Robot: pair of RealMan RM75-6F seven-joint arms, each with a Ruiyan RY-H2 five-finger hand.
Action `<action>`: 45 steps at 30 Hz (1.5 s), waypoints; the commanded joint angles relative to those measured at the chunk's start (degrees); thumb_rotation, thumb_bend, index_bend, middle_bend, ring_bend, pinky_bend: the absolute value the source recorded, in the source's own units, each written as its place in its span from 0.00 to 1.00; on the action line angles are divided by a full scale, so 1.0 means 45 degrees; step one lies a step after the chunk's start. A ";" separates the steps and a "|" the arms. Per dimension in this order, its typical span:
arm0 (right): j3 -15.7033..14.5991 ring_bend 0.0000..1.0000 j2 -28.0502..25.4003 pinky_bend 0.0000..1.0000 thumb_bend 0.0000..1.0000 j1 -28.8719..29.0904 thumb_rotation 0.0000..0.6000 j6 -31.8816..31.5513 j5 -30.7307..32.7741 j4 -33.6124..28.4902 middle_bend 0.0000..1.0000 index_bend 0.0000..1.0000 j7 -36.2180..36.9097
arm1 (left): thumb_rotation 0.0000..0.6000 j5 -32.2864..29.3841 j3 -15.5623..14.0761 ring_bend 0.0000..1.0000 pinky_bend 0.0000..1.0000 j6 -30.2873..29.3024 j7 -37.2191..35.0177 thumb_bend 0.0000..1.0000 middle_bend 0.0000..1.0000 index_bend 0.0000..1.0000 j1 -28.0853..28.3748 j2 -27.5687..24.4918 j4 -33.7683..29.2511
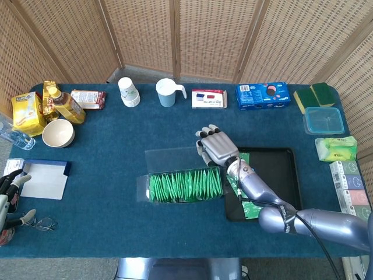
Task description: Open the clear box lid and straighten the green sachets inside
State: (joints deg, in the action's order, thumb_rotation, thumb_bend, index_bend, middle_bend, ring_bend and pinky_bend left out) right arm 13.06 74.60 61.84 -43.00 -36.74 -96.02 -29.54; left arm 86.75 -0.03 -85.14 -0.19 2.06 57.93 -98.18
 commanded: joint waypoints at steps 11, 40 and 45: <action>-0.0841 0.06 0.1194 0.00 0.54 0.0628 1.00 -0.1971 0.0403 0.1098 0.05 0.18 -0.1399 | 0.99 0.0056 -0.0052 0.13 0.33 -0.0105 -0.0089 0.16 0.11 0.19 -0.0080 -0.0004 0.0037; -0.1863 0.04 -0.0254 0.00 0.06 -0.1281 1.00 -0.2143 -1.0633 0.0463 0.11 0.33 0.6450 | 0.99 0.0401 -0.0003 0.13 0.33 -0.0568 0.0072 0.16 0.11 0.19 -0.0188 -0.0189 -0.0224; -0.2180 0.04 -0.0130 0.00 0.04 -0.1205 1.00 -0.2160 -1.1750 0.0785 0.12 0.35 0.6388 | 1.00 0.0369 -0.0007 0.13 0.33 -0.0559 0.0168 0.16 0.11 0.19 -0.0198 -0.0223 -0.0283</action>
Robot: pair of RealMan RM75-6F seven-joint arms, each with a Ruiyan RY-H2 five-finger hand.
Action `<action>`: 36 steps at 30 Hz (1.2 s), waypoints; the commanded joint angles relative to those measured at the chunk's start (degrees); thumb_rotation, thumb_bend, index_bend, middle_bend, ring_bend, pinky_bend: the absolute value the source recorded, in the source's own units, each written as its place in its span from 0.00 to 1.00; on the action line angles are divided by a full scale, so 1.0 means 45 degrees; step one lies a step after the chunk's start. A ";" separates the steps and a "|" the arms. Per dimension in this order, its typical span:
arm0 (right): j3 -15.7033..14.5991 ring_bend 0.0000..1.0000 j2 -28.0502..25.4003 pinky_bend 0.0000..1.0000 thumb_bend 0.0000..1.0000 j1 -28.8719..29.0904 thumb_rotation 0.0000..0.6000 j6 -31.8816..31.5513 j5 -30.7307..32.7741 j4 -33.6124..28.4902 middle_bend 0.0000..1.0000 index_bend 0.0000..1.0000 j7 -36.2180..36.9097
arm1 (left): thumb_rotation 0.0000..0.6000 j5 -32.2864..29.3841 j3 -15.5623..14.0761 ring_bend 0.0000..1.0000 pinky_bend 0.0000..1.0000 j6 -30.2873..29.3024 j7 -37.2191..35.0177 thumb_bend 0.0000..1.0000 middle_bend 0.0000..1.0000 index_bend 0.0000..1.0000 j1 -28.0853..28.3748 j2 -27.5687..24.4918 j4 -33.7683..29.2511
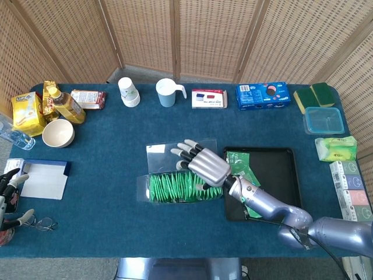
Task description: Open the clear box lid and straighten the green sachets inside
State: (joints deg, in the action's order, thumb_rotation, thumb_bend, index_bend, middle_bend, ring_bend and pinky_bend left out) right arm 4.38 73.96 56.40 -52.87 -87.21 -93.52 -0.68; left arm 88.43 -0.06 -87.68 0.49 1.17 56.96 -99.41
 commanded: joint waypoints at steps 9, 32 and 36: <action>-0.0370 0.04 0.0299 0.00 0.04 0.0355 1.00 0.0664 -0.1115 0.0798 0.12 0.36 -0.0802 | 1.00 -0.0059 -0.0004 0.13 0.33 0.0022 -0.0006 0.16 0.11 0.19 -0.0018 0.0007 0.0014; -0.0710 0.04 0.0407 0.00 0.02 0.1050 1.00 0.2276 -0.1740 0.1282 0.12 0.37 -0.2412 | 0.99 -0.0163 -0.0036 0.13 0.33 0.0220 -0.0101 0.16 0.11 0.19 0.0020 0.0147 0.0203; -0.0661 0.04 0.0448 0.00 0.02 0.1154 1.00 0.2445 -0.1720 0.1335 0.12 0.36 -0.2581 | 0.99 -0.0160 -0.0031 0.13 0.33 0.0213 -0.0156 0.16 0.11 0.19 0.0019 0.0165 0.0251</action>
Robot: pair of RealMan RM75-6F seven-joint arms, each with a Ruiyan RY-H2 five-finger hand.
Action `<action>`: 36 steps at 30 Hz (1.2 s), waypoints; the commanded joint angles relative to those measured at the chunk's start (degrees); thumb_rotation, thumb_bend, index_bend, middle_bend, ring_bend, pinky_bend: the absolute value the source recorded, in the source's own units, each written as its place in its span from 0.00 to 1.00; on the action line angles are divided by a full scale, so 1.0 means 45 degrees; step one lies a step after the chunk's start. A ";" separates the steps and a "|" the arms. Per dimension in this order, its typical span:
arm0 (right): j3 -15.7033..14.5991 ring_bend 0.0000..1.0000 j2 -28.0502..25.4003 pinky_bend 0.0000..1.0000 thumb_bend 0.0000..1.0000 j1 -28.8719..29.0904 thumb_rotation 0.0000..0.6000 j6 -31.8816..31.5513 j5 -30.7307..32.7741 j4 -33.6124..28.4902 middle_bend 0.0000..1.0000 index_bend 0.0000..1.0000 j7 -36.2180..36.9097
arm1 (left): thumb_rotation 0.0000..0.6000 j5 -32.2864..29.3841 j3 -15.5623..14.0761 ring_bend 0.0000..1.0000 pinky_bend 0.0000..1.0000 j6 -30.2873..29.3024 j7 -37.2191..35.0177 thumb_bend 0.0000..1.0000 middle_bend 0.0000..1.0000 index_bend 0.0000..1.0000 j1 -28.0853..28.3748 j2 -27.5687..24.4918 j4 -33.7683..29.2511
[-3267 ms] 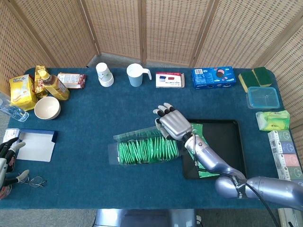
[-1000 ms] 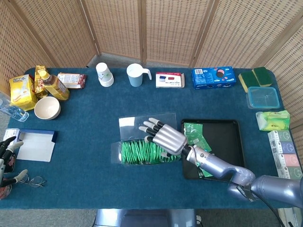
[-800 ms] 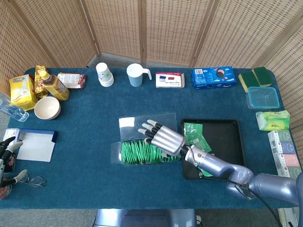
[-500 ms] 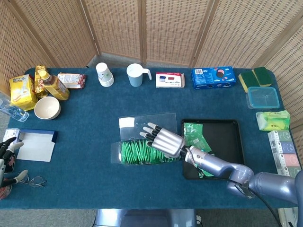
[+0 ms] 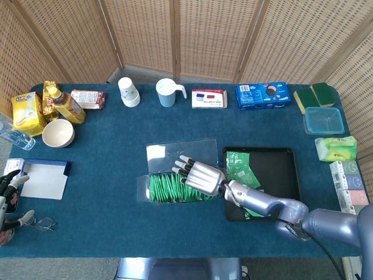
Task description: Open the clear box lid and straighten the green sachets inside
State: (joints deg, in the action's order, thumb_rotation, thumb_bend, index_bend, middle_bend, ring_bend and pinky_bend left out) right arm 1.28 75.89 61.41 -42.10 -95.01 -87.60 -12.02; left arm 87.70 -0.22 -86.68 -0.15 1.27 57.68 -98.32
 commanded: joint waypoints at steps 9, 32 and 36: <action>0.0175 0.04 0.0134 0.00 0.02 0.0201 1.00 0.0362 0.0222 0.0043 0.12 0.36 -0.0361 | 1.00 0.0018 -0.0005 0.12 0.33 0.0030 -0.0085 0.16 0.11 0.19 0.0017 0.0049 0.0083; 0.0277 0.04 0.0689 0.00 0.14 0.0338 1.00 0.0673 0.0654 0.0501 0.13 0.37 -0.1015 | 1.00 -0.0021 0.0011 0.12 0.33 0.0000 -0.0266 0.16 0.11 0.19 -0.0014 0.0059 0.0244; 0.0212 0.04 0.0663 0.00 0.17 0.0284 1.00 0.0595 0.0616 0.0497 0.13 0.36 -0.0963 | 1.00 0.0020 0.0014 0.12 0.33 -0.0011 -0.0229 0.16 0.11 0.19 -0.0001 0.0051 0.0211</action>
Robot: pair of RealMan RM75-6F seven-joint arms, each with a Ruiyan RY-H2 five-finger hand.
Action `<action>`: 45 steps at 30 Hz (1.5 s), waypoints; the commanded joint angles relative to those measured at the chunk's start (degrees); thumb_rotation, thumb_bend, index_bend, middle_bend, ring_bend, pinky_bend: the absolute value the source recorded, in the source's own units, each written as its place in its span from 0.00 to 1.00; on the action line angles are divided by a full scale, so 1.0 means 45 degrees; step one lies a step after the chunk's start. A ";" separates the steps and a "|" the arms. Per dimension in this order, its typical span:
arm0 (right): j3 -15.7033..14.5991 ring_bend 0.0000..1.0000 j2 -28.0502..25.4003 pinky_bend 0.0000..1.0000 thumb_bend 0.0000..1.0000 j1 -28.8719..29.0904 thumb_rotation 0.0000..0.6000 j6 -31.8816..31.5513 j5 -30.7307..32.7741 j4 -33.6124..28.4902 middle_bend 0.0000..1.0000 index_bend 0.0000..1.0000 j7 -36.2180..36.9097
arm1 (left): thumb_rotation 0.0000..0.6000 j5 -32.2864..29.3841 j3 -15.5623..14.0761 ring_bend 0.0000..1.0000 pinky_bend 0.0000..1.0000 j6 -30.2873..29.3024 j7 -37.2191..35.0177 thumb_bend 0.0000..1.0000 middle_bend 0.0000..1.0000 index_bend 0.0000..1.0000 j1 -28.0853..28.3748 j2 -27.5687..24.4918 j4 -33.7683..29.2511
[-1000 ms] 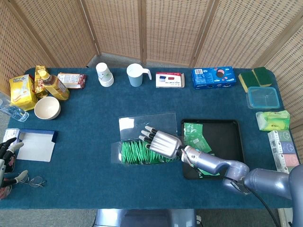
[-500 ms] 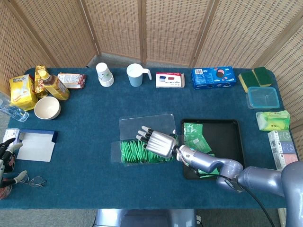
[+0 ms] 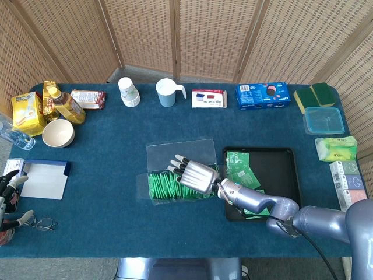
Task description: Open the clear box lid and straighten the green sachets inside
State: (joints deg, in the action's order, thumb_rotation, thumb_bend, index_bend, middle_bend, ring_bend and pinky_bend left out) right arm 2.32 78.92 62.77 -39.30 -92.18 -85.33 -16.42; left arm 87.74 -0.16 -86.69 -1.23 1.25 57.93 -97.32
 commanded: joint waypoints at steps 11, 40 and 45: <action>-0.0090 0.05 0.0041 0.00 0.35 -0.0140 1.00 -0.0287 -0.0103 -0.0004 0.14 0.35 0.0175 | 1.00 0.0052 0.0032 0.12 0.33 -0.0047 0.0108 0.16 0.11 0.19 0.0025 -0.0037 -0.0116; -0.0090 0.08 0.0225 0.00 0.38 -0.0275 1.00 -0.0399 0.0046 -0.0129 0.18 0.61 0.0074 | 1.00 0.0062 0.0063 0.12 0.33 -0.0121 0.0018 0.16 0.10 0.19 0.0018 -0.0052 -0.0034; -0.0030 0.09 0.0185 0.00 0.38 -0.0353 1.00 -0.0548 0.0101 -0.0209 0.20 0.68 0.0087 | 1.00 0.0069 0.0061 0.12 0.33 -0.0151 -0.0004 0.16 0.10 0.19 0.0002 -0.0055 -0.0016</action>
State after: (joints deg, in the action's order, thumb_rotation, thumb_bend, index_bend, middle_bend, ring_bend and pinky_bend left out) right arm 2.15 79.78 61.22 -41.73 -91.75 -86.24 -16.03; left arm 88.05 0.11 -87.38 -1.26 1.26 57.68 -97.40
